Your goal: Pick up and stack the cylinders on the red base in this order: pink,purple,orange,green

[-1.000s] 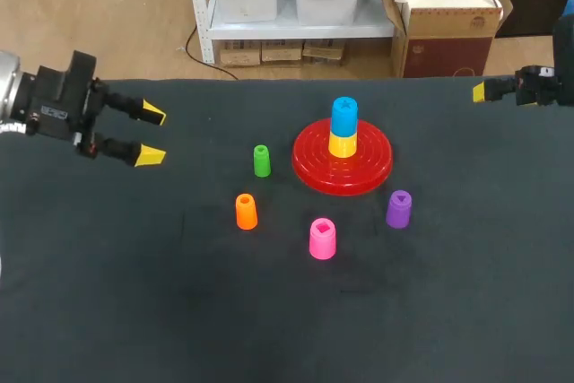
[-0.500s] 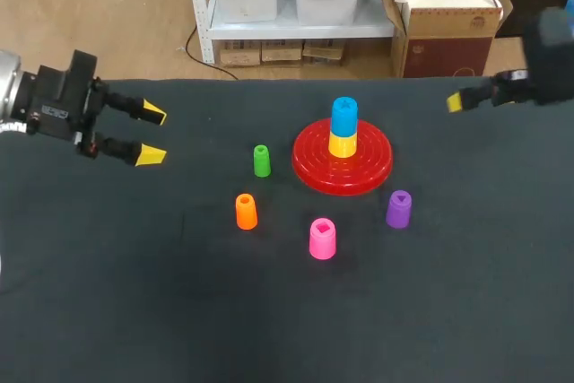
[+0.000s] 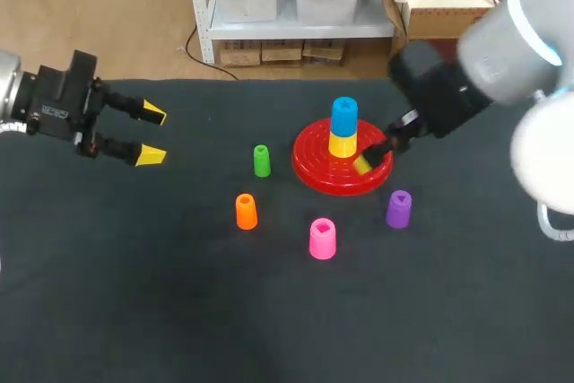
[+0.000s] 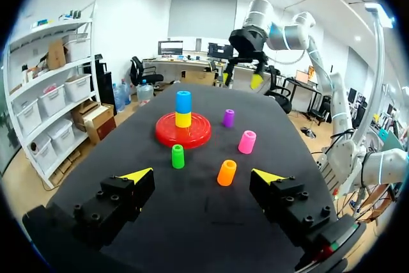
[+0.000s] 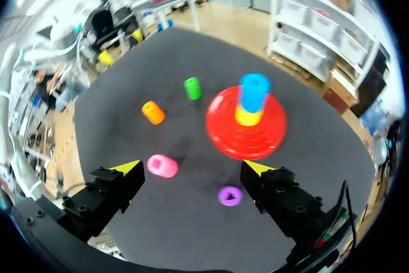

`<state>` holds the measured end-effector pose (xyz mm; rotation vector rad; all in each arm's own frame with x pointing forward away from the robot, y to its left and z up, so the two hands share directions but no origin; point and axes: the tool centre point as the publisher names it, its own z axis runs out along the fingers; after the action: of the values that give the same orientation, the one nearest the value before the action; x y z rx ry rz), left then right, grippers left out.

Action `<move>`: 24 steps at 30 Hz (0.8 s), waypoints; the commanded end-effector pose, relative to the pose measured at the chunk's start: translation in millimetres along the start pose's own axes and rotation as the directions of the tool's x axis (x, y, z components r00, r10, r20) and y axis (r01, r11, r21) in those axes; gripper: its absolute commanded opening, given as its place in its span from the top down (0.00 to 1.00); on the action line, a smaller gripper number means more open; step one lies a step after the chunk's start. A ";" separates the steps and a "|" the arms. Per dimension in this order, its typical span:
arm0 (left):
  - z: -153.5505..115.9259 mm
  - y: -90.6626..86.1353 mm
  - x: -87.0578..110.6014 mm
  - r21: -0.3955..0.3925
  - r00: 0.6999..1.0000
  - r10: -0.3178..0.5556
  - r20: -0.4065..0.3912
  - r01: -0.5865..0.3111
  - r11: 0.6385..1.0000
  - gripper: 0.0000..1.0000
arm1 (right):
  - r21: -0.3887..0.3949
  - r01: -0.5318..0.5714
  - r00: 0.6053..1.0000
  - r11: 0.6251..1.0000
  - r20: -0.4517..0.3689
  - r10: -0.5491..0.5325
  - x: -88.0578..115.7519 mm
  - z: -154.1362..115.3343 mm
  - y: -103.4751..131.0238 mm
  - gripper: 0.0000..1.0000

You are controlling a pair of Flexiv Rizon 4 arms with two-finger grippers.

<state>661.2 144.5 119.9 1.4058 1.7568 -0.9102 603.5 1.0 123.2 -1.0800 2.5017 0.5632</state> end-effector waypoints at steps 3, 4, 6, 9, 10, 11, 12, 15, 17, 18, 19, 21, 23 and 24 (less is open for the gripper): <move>-0.8 -0.4 0.8 0.000 1.000 0.002 0.003 -0.002 1.000 0.00 | -0.148 0.114 0.970 0.982 -0.199 -0.143 -11.1 22.1 10.0 0.00; -0.8 -0.4 0.8 0.000 1.000 0.002 0.003 -0.002 1.000 0.00 | -0.148 0.114 0.970 0.982 -0.199 -0.143 -11.1 22.1 10.0 0.00; -0.8 -0.4 0.8 0.000 1.000 0.002 0.003 -0.002 1.000 0.00 | -0.148 0.114 0.970 0.982 -0.199 -0.143 -11.1 22.1 10.0 0.00; -0.8 -0.4 0.8 0.000 1.000 0.002 0.003 -0.002 1.000 0.00 | -0.148 0.114 0.970 0.982 -0.199 -0.143 -11.1 22.1 10.0 0.00; -0.8 -0.4 0.8 0.000 1.000 0.002 0.003 -0.002 1.000 0.00 | -0.148 0.114 0.970 0.982 -0.199 -0.143 -11.1 22.1 10.0 0.00; -0.8 -0.4 0.8 0.000 1.000 0.002 0.003 -0.002 1.000 0.00 | -0.148 0.114 0.970 0.982 -0.199 -0.143 -11.1 22.1 10.0 0.00; -0.8 -0.4 0.8 0.000 1.000 0.002 0.003 -0.002 1.000 0.00 | -0.148 0.114 0.970 0.982 -0.199 -0.143 -11.1 22.1 10.0 0.00; -0.8 -0.4 0.8 0.000 1.000 0.002 0.003 -0.002 1.000 0.00 | -0.148 0.114 0.970 0.982 -0.199 -0.143 -11.1 22.1 10.0 0.00; -0.8 -0.4 0.8 0.000 1.000 0.002 0.003 -0.002 1.000 0.00 | -0.137 0.128 0.960 0.982 -0.232 -0.157 -11.9 23.4 12.2 0.00; -0.8 -0.4 0.8 0.000 1.000 0.002 0.003 -0.002 1.000 0.00 | -0.132 0.159 0.949 0.978 -0.251 -0.188 -11.4 26.7 16.7 0.00; -0.8 -0.4 0.8 0.000 1.000 0.002 0.003 -0.002 1.000 0.00 | -0.125 0.185 0.944 0.975 -0.254 -0.212 -11.0 30.2 22.2 0.00; -0.8 -0.4 0.8 0.000 1.000 0.002 0.003 -0.002 1.000 0.00 | -0.099 0.219 0.939 0.971 -0.247 -0.237 -8.2 38.1 36.7 0.00; -0.8 -0.4 0.8 0.000 1.000 0.002 0.003 -0.002 1.000 0.00 | -0.075 0.245 0.941 0.967 -0.223 -0.256 -2.8 47.2 49.5 0.00; -0.8 -0.4 0.8 0.000 1.000 0.002 0.003 -0.002 1.000 0.00 | -0.074 0.243 0.949 0.967 -0.190 -0.253 0.7 52.8 56.1 0.00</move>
<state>661.1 144.4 120.0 1.4058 1.7572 -0.9102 587.6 49.9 105.1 -1.5691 2.5138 0.5330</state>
